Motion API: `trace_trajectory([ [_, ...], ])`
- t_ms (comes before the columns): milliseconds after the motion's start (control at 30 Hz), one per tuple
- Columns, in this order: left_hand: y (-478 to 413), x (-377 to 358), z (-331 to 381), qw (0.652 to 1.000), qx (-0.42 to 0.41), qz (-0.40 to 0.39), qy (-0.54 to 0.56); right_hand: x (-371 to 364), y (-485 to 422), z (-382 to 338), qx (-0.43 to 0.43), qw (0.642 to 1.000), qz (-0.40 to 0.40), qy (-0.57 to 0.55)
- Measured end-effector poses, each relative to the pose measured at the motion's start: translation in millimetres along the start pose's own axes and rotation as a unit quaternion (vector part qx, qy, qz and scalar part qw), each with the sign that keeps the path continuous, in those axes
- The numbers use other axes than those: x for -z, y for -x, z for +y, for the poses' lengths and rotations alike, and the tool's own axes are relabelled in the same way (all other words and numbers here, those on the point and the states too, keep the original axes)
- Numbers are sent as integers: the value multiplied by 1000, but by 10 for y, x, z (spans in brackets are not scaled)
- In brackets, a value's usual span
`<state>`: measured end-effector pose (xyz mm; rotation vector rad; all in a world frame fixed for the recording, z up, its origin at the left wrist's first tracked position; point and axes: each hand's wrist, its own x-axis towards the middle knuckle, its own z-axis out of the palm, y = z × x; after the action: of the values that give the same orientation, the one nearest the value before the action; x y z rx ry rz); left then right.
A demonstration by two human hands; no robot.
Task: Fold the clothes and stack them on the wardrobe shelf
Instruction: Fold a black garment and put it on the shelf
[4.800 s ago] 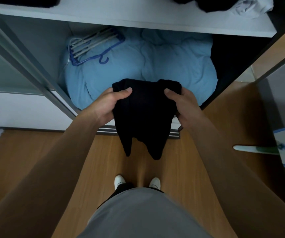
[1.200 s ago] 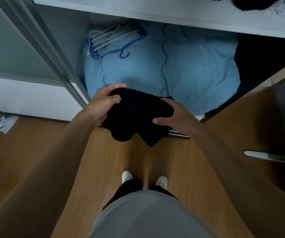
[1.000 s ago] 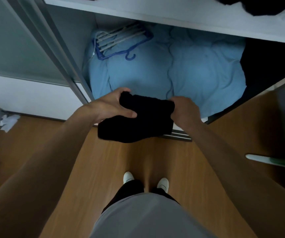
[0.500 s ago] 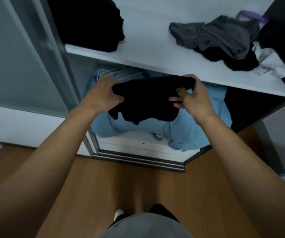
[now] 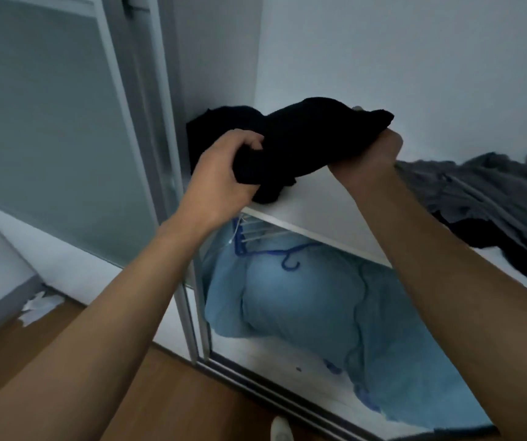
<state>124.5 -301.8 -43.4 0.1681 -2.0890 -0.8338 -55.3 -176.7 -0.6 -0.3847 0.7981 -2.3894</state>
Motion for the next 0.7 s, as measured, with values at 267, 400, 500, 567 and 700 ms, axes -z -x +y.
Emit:
trace_trajectory([
  [267,-843,-201,-385,958,69,55,-272,-406,-1735,247,-130,989,-32,58],
  [400,-961,-252,-556,889,306,-107,-324,26,-2359,523,-84,858,73,502],
  [500,-1145,-287,-544,917,237,-14,-320,182,-2454,739,36,821,-67,566],
  [567,-1328,-294,-619,926,259,14,-274,178,-2457,852,62,803,-149,574],
  [700,-1410,-497,-905,878,310,-13,-365,270,-2510,1031,38,729,-197,654],
])
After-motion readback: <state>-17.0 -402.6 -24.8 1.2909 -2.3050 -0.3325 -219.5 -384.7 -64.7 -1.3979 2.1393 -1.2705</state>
